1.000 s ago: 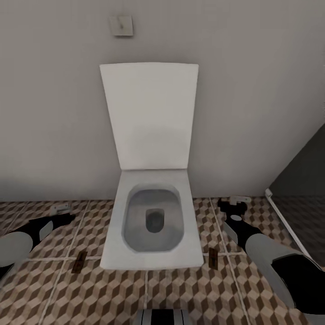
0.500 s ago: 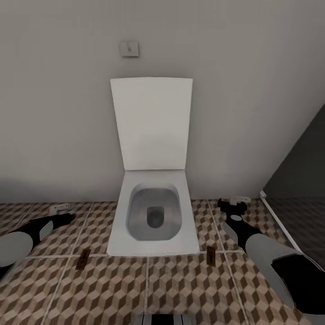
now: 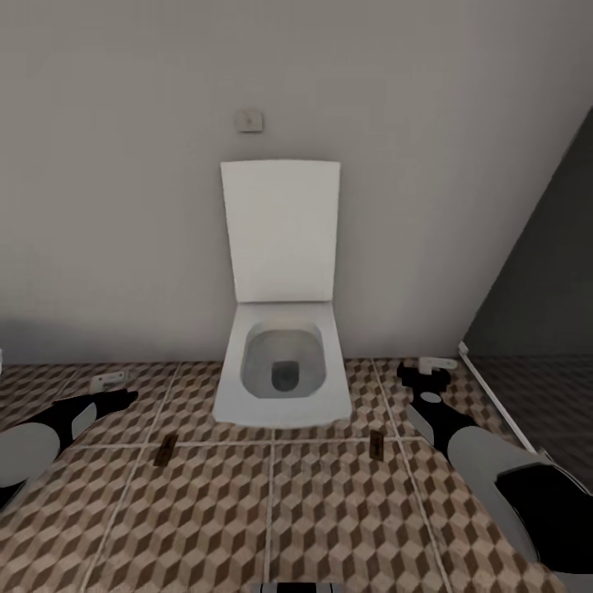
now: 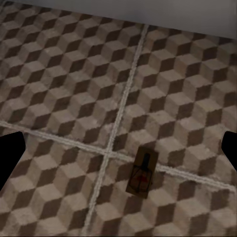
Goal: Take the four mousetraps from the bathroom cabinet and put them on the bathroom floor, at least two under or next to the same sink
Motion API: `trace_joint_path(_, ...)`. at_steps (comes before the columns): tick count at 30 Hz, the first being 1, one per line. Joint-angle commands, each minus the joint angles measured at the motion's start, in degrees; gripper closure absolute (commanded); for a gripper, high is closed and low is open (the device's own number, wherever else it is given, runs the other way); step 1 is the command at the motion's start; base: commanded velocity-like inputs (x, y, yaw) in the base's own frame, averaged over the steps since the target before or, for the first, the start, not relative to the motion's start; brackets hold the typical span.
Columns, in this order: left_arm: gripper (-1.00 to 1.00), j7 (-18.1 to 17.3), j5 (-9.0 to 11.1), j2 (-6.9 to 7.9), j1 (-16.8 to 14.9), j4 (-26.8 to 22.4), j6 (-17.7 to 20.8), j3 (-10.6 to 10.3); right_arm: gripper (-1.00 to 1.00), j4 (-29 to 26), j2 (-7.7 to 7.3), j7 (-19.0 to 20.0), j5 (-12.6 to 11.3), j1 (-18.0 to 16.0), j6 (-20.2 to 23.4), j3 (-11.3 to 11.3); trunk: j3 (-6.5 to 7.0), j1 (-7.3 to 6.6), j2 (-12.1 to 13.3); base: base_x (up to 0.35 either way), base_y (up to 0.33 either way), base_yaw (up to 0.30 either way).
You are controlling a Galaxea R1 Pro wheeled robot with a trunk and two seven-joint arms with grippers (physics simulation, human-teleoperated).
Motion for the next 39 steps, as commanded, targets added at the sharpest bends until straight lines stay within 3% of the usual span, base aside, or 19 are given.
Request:
trace_joint_path(1,-1.00,-0.3,0.6,-0.01,0.0,0.1,0.4,-0.5,-1.00,0.0,-0.02,-0.2,-0.6,0.0,-0.2,0.5,0.18,-0.07,0.0,-0.334,0.000,0.000)
trace_joint_path(13,-1.00,-0.3,0.6,-0.08,0.0,0.1,0.4,-0.5,-1.00,0.0,-0.02,-0.2,-0.6,0.0,-0.2,0.5,2.84,-0.38,0.2,-0.335,0.000,0.000)
trace_joint_path(28,-1.00,-0.3,0.6,-0.14,0.0,0.1,0.4,-0.5,-1.00,0.0,0.00,-0.2,-0.6,0.0,-0.3,0.5,5.54,-3.67,6.2,-0.320,0.000,0.000)
trace_joint_path(35,-1.00,-0.3,0.6,-0.18,0.0,0.1,0.5,-0.5,-1.00,0.0,0.09,-0.2,-0.6,0.0,-0.3,0.5,6.79,-5.20,9.0,-0.112,0.000,0.000)
trace_joint_path(39,-1.00,-0.3,0.5,-0.18,0.0,0.1,0.4,-0.5,-1.00,0.0,0.13,-0.2,-0.6,0.0,-0.3,0.5,6.79,-5.20,9.0,-0.031,0.000,0.000)
